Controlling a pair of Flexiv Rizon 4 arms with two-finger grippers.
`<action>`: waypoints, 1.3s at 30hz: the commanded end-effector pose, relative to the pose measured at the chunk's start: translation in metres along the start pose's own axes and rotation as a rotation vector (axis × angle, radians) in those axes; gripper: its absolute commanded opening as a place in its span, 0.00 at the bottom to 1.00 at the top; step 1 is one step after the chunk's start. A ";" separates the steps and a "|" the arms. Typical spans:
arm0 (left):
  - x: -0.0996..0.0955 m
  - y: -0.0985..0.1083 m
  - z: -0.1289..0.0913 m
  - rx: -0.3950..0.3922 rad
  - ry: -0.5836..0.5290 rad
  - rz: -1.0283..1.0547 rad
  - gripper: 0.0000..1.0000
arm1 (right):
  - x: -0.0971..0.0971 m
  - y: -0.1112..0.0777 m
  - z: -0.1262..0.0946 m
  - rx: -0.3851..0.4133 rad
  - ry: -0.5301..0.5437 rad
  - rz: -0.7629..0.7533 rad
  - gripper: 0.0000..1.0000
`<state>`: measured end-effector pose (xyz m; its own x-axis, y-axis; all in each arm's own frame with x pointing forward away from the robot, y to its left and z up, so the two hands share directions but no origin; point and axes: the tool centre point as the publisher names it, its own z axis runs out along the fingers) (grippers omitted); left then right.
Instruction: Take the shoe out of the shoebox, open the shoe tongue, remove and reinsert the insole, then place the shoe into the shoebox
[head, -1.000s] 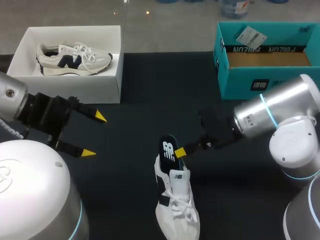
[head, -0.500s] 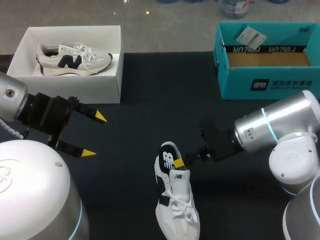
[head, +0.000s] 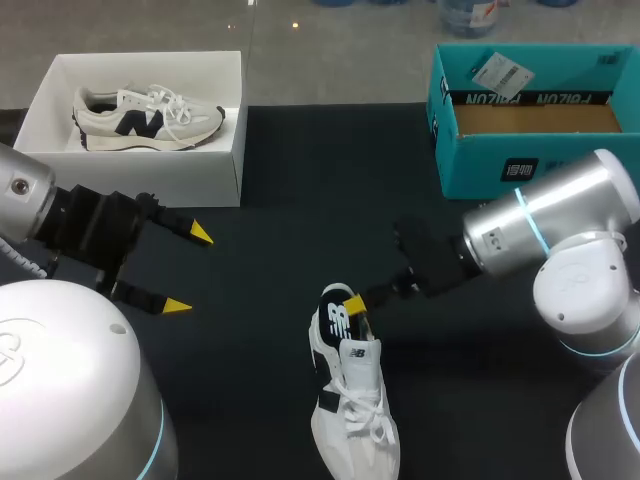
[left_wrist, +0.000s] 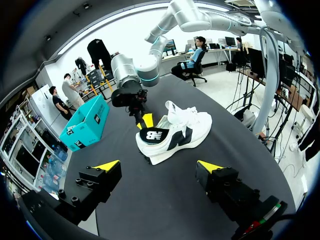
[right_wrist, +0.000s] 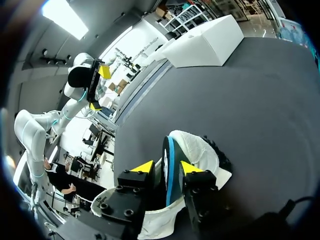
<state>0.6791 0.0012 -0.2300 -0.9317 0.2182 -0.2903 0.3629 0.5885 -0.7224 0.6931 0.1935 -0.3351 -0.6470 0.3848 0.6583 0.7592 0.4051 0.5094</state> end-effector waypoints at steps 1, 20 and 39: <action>0.000 0.000 -0.001 -0.002 0.003 -0.001 1.00 | -0.003 0.007 0.009 0.017 0.000 0.001 0.00; 0.000 0.000 -0.001 -0.002 0.003 -0.001 1.00 | 0.013 -0.043 0.033 0.002 0.030 0.097 0.00; 0.000 0.000 -0.001 -0.002 0.003 -0.001 1.00 | 0.006 0.013 -0.001 0.014 -0.046 -0.005 1.00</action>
<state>0.6791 0.0012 -0.2300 -0.9317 0.2182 -0.2903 0.3629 0.5885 -0.7224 0.6933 0.1980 -0.3306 -0.6538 0.4121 0.6346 0.7560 0.3920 0.5242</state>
